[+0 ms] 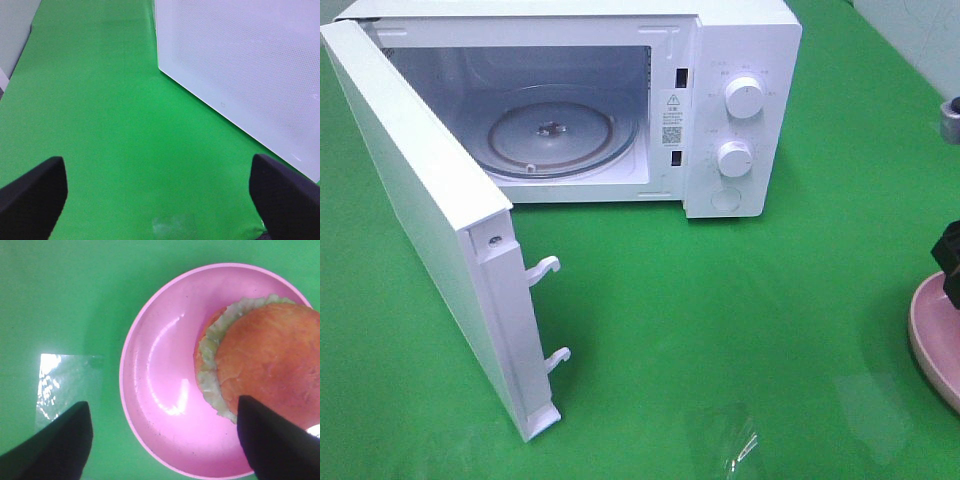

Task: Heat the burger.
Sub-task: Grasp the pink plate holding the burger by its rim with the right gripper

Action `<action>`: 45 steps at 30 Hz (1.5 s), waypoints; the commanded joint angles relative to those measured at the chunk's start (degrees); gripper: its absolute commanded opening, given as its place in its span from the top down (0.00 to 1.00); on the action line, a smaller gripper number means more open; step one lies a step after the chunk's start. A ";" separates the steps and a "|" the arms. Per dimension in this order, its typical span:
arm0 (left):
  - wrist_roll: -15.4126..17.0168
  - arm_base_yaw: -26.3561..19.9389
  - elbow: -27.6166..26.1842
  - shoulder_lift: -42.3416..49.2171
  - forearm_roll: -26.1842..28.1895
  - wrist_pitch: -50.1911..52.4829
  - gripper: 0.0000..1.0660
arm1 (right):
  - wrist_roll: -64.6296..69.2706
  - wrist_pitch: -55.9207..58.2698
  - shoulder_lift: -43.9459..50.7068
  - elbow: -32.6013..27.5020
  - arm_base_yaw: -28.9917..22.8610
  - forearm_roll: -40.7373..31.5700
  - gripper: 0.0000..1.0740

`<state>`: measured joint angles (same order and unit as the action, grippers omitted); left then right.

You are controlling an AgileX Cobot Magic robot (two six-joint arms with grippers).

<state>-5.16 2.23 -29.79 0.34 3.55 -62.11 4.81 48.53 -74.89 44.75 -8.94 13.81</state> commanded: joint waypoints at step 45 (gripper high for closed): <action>0.00 0.23 0.11 0.97 -0.06 0.80 0.15 | 0.69 -23.89 -23.78 -8.88 0.29 -1.83 0.33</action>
<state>-5.16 2.23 -29.79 0.34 3.55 -62.11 4.98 25.04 -98.43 36.15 -8.82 11.69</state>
